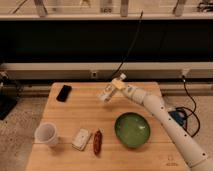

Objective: Stand the bottle upright

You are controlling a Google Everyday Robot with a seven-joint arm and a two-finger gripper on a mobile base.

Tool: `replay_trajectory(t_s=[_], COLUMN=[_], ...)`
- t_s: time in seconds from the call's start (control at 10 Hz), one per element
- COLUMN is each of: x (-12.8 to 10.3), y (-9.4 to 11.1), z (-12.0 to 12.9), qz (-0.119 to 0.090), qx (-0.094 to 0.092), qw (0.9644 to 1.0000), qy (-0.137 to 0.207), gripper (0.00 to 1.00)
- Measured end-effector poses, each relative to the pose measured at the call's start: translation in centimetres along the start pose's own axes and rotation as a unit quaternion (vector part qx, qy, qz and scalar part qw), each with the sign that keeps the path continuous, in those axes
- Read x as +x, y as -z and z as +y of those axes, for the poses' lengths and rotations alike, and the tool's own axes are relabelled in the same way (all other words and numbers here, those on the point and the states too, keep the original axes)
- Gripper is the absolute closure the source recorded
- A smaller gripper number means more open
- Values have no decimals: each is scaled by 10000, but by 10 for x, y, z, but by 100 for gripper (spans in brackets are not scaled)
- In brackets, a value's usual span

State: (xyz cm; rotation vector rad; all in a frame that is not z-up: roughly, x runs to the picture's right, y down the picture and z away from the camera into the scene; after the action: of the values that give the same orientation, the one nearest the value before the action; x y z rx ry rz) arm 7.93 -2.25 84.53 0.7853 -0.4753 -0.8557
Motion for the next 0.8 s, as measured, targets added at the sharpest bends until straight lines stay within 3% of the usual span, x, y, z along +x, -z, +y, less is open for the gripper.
replay_trajectory(t_s=[0.8], x=[10], y=[-6], z=[-11], qz=[222], qx=[-4], qw=[9985], qy=[508], gripper=[97])
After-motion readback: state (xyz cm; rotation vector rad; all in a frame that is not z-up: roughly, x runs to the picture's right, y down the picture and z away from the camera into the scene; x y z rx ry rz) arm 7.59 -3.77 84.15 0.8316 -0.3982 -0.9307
